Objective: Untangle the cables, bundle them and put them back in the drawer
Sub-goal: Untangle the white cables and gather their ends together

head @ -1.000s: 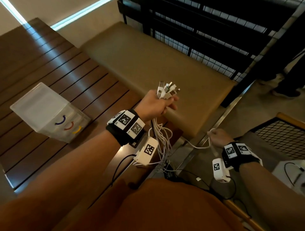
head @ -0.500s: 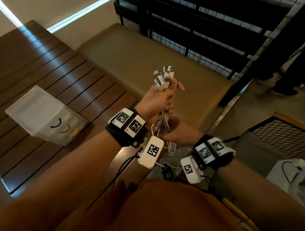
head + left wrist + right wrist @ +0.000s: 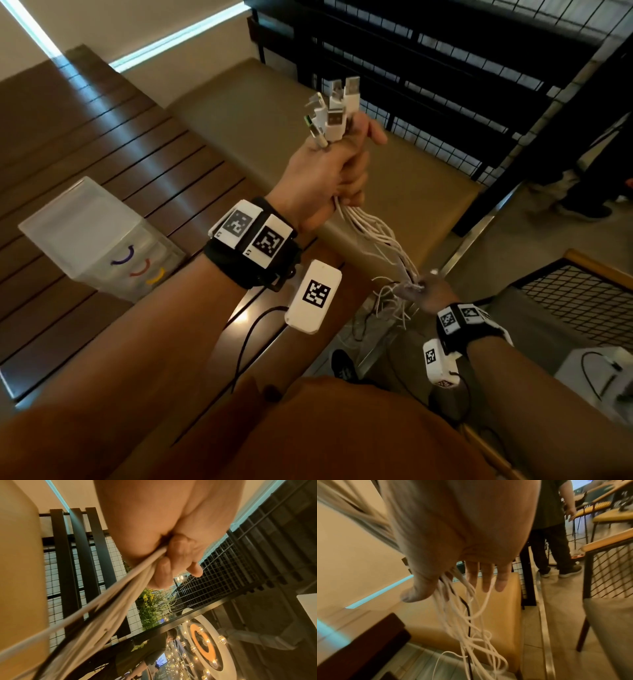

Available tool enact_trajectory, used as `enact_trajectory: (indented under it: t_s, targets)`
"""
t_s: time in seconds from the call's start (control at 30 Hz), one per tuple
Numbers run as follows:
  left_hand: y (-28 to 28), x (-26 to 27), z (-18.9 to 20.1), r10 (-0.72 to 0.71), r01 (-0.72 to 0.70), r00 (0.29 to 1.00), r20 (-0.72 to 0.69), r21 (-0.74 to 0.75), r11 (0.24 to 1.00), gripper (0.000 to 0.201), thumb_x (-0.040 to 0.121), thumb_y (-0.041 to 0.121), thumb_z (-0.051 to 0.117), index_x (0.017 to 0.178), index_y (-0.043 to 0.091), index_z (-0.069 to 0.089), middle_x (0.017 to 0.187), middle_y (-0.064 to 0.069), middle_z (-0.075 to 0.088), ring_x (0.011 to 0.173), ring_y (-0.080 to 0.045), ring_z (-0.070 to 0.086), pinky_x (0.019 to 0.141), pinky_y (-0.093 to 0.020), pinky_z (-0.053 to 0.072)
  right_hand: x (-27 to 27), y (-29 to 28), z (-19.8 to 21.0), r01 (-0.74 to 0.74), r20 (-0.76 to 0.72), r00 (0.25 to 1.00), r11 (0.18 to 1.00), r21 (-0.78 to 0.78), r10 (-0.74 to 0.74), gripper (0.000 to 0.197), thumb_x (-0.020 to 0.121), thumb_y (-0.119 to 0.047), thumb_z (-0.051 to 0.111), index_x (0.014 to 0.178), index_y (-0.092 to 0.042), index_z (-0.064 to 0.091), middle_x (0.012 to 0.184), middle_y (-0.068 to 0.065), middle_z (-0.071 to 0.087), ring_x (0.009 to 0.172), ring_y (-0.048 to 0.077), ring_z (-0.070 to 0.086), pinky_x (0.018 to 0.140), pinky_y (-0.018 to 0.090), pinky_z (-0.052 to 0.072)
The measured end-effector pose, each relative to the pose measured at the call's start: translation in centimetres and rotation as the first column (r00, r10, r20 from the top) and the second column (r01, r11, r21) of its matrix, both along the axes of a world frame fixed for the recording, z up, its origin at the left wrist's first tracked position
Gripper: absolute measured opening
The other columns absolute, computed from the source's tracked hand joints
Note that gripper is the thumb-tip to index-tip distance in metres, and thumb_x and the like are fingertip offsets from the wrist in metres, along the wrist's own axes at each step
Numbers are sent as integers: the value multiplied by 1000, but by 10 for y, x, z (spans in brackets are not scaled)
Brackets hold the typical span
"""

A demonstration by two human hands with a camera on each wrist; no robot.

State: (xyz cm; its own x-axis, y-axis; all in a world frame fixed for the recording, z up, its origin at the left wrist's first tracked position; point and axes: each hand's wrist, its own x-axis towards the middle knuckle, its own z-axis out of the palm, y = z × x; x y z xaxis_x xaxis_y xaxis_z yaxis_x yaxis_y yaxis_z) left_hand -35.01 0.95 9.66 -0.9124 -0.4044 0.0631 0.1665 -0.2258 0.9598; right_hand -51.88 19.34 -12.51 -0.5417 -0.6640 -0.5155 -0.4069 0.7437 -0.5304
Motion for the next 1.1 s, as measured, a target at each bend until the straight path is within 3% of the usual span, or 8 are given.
enact_trajectory:
  t_s: [0.13, 0.2, 0.37, 0.53, 0.63, 0.87, 1.0, 1.1]
  targets:
    - [3, -8, 9, -47, 46, 999, -13, -52, 998, 31, 103, 26, 29, 92, 11, 53, 49, 7, 31, 40, -8, 25, 43, -25, 25, -7, 5, -4, -58, -130, 989, 991, 121, 74, 47, 69, -57, 77, 100, -25, 63, 115, 15, 47, 103, 28, 50, 86, 35, 46]
    - [2, -14, 13, -33, 32, 999, -29, -54, 998, 31, 104, 25, 28, 92, 11, 53, 50, 6, 30, 40, -9, 23, 43, -26, 23, -5, 10, 5, -107, -77, 989, 966, 234, 129, 82, 72, -41, 81, 141, -28, 39, 143, 18, 30, 132, 35, 33, 107, 37, 36]
    - [6, -27, 8, 11, -9, 1000, 25, -72, 997, 32, 106, 25, 30, 91, 11, 54, 52, 2, 28, 42, -11, 24, 44, -27, 24, 2, 3, 37, -195, 116, 976, 976, 93, 184, 103, 77, -18, 79, 152, -35, 11, 159, 4, 15, 139, 27, 33, 108, 40, 38]
    - [22, -39, -5, 28, -27, 997, 77, -20, 999, 34, 105, 26, 33, 85, 9, 55, 50, 3, 27, 40, -11, 23, 45, -28, 21, 35, -42, 125, -47, 299, 922, 839, -541, 245, 76, 74, -9, 79, 138, -29, 43, 129, -13, 52, 107, -6, 53, 88, 16, 45]
    - [26, -42, -4, 32, -36, 995, 99, 38, 999, 39, 104, 28, 36, 77, 8, 56, 47, 4, 29, 39, -10, 24, 46, -28, 23, 55, -63, 135, -31, 143, 972, 706, -708, 186, 19, 85, -19, 72, 84, -2, 65, 72, 12, 65, 59, 16, 58, 54, 27, 46]
    - [-7, -28, 20, 161, -169, 984, 76, 103, 980, 42, 104, 37, 34, 71, 15, 46, 53, 3, 28, 43, -11, 29, 45, -25, 36, 37, -45, 68, 38, 304, 953, 985, -166, 15, 68, 73, -75, 57, 85, -8, 64, 65, 8, 64, 60, 21, 60, 64, 34, 49]
    - [-29, -24, 13, 310, -307, 948, 70, -44, 951, 39, 104, 37, 35, 74, 16, 49, 51, 4, 29, 42, -11, 23, 43, -27, 21, 24, -34, 44, 106, 191, 977, 993, -51, -94, 63, 83, -64, 58, 100, -4, 59, 73, 3, 55, 62, 17, 53, 58, 28, 41]
    - [-38, -20, -6, 456, -358, 883, 109, -472, 806, 24, 97, 32, 55, 78, 17, 60, 56, 8, 50, 45, -12, 45, 45, -27, 38, 23, -44, 58, 75, 38, 997, 997, -32, -73, 52, 91, -52, 56, 102, -1, 60, 87, 9, 58, 75, 23, 53, 62, 28, 38]
